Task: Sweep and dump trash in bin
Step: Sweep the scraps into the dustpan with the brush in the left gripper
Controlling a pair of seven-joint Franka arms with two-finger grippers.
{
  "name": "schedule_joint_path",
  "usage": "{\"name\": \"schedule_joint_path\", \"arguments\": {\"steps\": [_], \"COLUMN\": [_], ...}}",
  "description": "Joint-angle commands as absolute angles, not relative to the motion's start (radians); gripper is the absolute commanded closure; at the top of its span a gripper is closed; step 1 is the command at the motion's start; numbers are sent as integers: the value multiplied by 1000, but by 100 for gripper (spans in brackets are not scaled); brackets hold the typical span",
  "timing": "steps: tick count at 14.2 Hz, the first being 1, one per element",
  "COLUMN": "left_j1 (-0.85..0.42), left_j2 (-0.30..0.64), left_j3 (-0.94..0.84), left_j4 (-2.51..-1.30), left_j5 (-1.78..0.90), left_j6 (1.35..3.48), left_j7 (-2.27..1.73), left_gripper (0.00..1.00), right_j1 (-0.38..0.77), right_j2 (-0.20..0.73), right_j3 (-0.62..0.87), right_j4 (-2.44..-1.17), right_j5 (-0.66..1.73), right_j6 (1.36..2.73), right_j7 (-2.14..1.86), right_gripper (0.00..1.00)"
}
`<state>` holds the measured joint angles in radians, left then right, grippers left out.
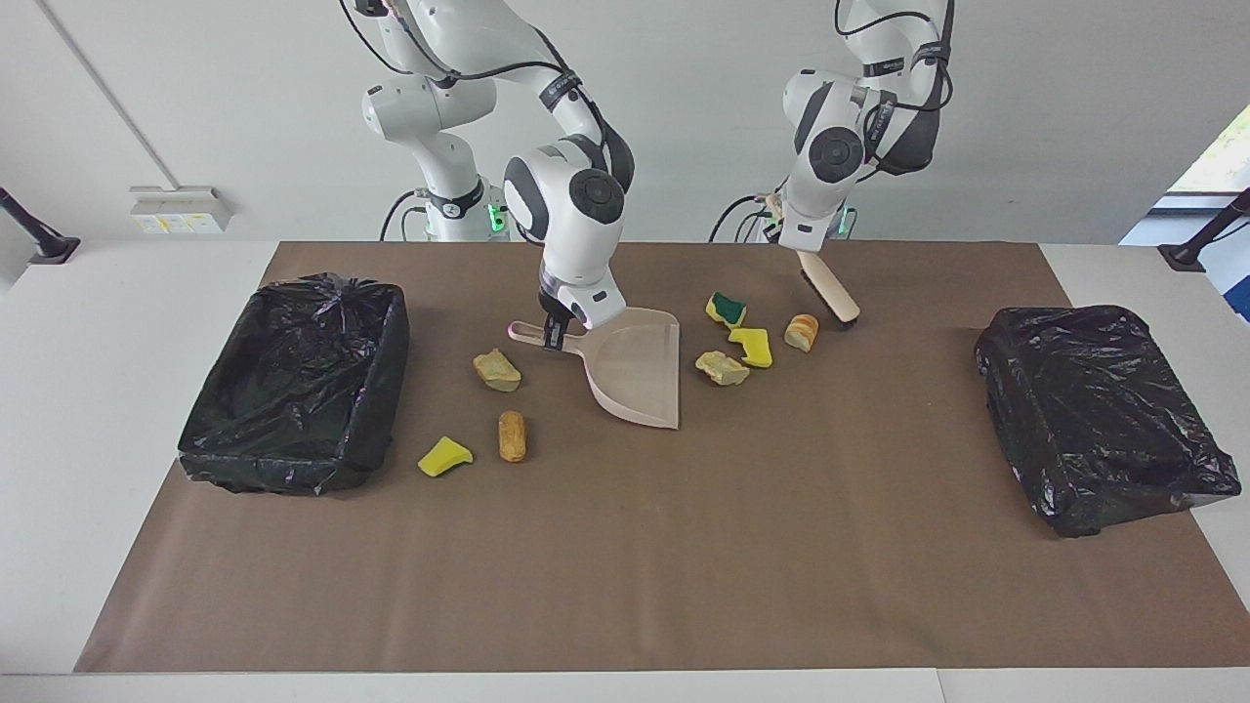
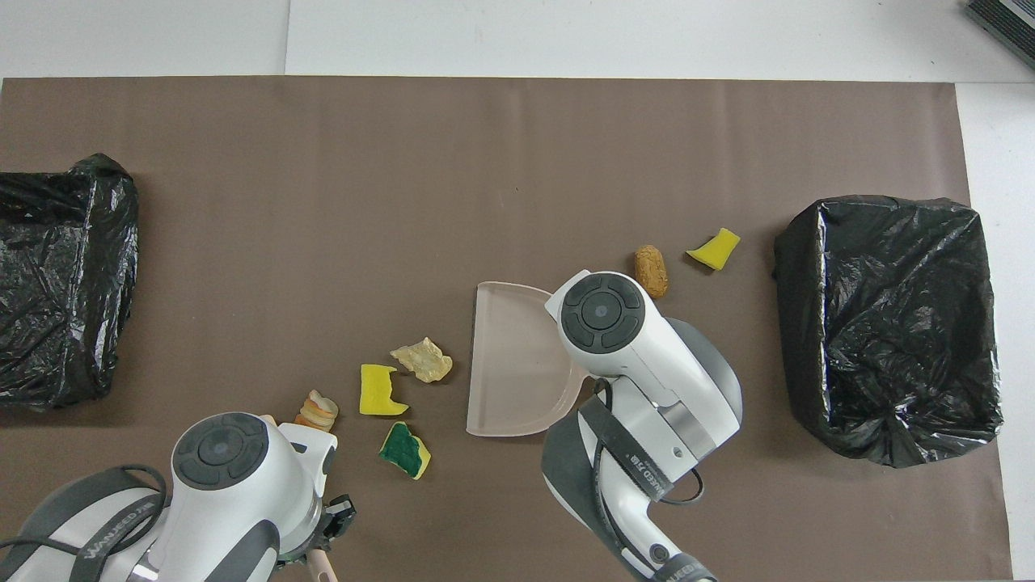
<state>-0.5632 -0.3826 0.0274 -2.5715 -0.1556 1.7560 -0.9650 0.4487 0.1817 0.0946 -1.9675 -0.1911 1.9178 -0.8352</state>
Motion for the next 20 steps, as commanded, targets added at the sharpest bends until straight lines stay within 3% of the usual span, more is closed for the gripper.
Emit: {"name": "schedule_joint_path", "arguments": {"steps": [1,3,7,15,20], "left_j1": [-679,-709,-773,-903,-891], "left_j2": [-362,-299,-47,3,-3], "left_j3": [43,43,40,38,49], "left_j4": [-2594,-2574,-2328,-2177,-2129], "left_j5": [-227,-280,-321,-354,-356], "left_j6": [1889,2021,2101,2120,2079], "left_j7": [-1071,-1071,-1033,-640,-653], "left_gripper": [100,100,100,100,100], "right_j1": [442,442,442,442,442], "right_j2": [152,152,152,152,152], "right_j3": [98,98,98,98,98], "right_j4": [-2000,-2000,-2000,-2000,-2000], "right_j5": [-212,-212,-212,-210,-210], "right_j6": [1941,1941,1940,1937,1937], "right_j7": [-854,-854,-853,-845,-845], "right_gripper": [100,100,100,100,100]}}
